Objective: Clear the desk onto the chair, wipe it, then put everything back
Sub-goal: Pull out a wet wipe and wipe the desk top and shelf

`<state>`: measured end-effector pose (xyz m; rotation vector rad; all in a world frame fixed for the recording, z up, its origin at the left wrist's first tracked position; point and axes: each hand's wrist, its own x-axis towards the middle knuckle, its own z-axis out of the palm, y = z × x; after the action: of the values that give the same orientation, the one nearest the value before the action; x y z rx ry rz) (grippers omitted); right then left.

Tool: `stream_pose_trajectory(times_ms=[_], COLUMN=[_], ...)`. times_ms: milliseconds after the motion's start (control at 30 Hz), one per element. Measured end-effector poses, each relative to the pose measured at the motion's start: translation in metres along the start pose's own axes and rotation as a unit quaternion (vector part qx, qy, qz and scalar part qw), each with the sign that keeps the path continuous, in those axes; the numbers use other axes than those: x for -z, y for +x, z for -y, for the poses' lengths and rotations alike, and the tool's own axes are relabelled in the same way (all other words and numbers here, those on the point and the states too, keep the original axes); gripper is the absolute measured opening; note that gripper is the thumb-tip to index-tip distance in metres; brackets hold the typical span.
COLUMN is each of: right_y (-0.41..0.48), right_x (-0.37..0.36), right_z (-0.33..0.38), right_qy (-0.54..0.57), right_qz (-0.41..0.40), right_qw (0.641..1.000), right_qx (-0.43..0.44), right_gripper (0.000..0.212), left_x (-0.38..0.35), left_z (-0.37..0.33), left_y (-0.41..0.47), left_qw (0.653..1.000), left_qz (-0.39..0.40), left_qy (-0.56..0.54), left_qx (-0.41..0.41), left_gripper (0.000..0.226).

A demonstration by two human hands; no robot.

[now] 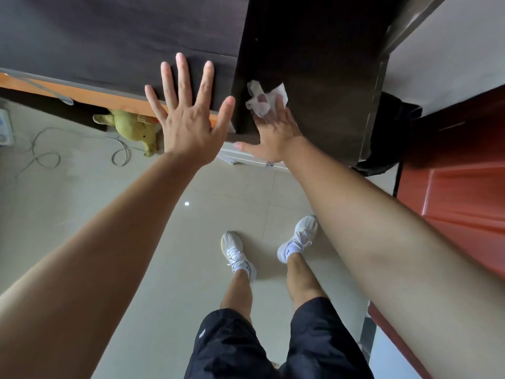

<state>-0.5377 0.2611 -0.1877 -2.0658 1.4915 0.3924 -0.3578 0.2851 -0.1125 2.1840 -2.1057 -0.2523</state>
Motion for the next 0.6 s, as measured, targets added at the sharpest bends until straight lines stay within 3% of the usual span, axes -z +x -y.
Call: stream_pose_trajectory(times_ms=[133, 367, 500, 600], right_y=[-0.001, -0.112, -0.142, -0.135], right_x=[-0.003, -0.048, -0.048, -0.024], right_z=[-0.023, -0.141, -0.162, -0.157], right_qy=[0.014, -0.014, -0.021, 0.021], right_qz=[-0.030, -0.090, -0.053, -0.008], right_qw=[0.999, 0.995, 0.997, 0.998], right_qx=[0.005, -0.051, -0.047, -0.058], right_gripper=[0.103, 0.100, 0.104, 0.104], left_x=[0.001, -0.004, -0.001, 0.011], left_z=[-0.013, -0.053, -0.048, -0.050], left_y=[0.005, 0.024, 0.023, 0.025], left_qw=[1.000, 0.999, 0.997, 0.991], left_qz=[0.006, -0.004, 0.025, 0.098], left_qy=[0.019, 0.035, 0.065, 0.089], left_qx=[0.004, 0.033, 0.022, 0.031], left_gripper=[0.071, 0.078, 0.084, 0.088])
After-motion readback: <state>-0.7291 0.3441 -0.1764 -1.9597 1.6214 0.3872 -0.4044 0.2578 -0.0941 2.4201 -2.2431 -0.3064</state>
